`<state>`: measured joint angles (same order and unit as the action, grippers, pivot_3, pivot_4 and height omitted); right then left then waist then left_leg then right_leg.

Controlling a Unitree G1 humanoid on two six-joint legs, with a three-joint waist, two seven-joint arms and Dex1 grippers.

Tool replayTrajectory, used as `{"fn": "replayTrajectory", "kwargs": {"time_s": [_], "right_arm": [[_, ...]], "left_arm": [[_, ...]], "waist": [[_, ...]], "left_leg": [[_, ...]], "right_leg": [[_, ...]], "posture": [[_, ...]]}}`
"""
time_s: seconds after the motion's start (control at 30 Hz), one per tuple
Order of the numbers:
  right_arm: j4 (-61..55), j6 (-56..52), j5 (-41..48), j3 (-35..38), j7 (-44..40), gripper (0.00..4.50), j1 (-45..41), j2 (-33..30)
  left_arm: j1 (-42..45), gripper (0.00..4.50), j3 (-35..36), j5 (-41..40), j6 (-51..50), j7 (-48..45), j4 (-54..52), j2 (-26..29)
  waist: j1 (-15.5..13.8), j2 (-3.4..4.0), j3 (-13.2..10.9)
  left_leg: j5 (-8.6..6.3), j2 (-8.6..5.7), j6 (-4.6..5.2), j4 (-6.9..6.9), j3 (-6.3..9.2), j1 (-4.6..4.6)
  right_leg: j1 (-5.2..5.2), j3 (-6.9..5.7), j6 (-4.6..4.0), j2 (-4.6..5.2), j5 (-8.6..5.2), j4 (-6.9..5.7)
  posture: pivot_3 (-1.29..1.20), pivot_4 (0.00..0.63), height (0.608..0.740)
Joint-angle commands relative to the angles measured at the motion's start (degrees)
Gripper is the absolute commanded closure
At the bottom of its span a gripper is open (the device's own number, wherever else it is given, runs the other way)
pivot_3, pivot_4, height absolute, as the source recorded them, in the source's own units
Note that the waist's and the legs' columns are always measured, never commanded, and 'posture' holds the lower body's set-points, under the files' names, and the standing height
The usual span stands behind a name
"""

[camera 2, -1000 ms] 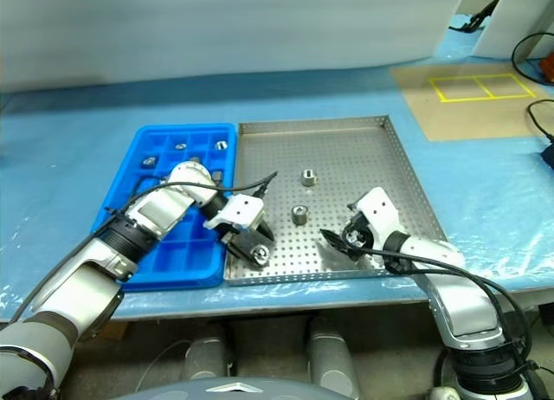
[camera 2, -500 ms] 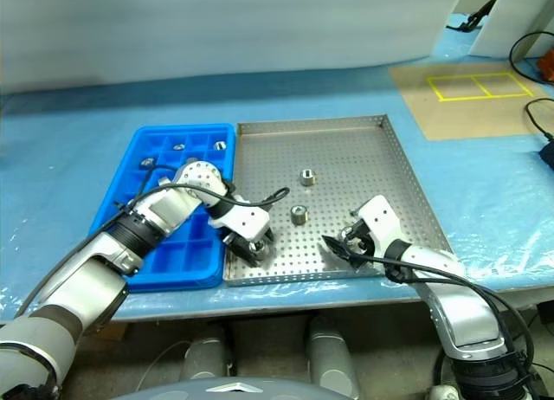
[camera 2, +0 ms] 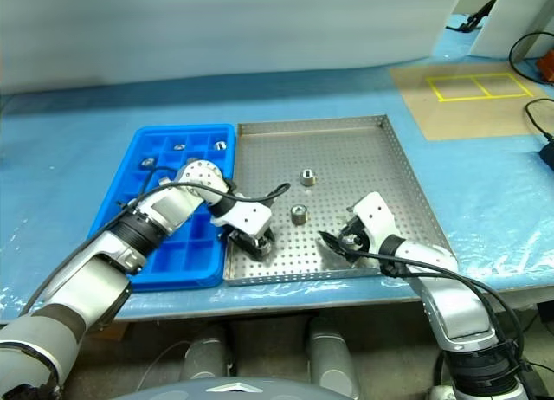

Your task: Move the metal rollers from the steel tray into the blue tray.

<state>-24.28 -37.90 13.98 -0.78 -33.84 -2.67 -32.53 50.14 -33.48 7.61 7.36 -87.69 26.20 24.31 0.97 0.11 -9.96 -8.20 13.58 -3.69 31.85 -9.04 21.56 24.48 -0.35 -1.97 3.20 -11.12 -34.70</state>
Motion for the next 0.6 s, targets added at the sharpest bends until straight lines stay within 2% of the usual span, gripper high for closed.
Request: {"fn": "replayTrajectory", "kwargs": {"time_s": [0.03,0.07,0.23,0.37,0.6], "right_arm": [[-1.1,0.6,2.2,1.0,-1.3,0.0,-2.2,0.1],[-1.5,0.3,3.1,1.4,-2.1,0.0,-3.0,0.0],[-3.5,-2.1,9.7,2.1,-8.1,0.0,-7.8,-1.8],[-0.2,-1.6,11.4,-1.0,-13.7,0.0,-17.6,-3.3],[14.2,5.5,7.9,-11.2,-22.3,0.0,-33.8,2.7]], "left_arm": [[0.7,2.81,3.6,-2.3,-2.6,1.6,-0.4,-0.5],[0.9,2.81,4.6,-3.3,-2.6,1.9,-0.7,-0.6],[2.4,2.81,12.1,-12.9,-20.5,1.4,-9.6,-0.6],[2.5,2.81,20.8,-23.1,-37.6,3.7,-19.4,2.1],[-5.2,2.81,28.7,-26.5,-46.1,13.3,-28.7,9.5]], "waist": [[0.0,0.0,0.0],[0.0,0.0,0.0],[-0.2,-0.01,0.0],[0.0,0.01,0.0],[-0.8,0.11,0.0]], "left_leg": [[0.0,0.0,0.0,0.02,0.0,0.01],[0.0,0.0,0.01,0.05,0.0,0.03],[-0.04,0.01,0.07,0.13,0.0,0.12],[-0.08,0.01,0.13,0.13,-0.03,0.14],[-0.02,0.07,0.01,-0.05,-0.01,0.13]], "right_leg": [[0.0,0.0,0.0,0.0,0.0,0.0],[0.01,0.0,0.0,0.0,0.0,0.0],[0.04,-0.01,-0.03,0.02,0.03,-0.03],[0.12,0.01,-0.41,0.02,0.25,-0.06],[0.17,-0.11,-0.42,0.01,0.25,-0.1]], "posture": [[-0.43,0.15,0.74],[-0.43,0.15,0.74],[-0.38,0.15,0.74],[-0.29,0.15,0.74],[-0.08,0.15,0.74]]}}
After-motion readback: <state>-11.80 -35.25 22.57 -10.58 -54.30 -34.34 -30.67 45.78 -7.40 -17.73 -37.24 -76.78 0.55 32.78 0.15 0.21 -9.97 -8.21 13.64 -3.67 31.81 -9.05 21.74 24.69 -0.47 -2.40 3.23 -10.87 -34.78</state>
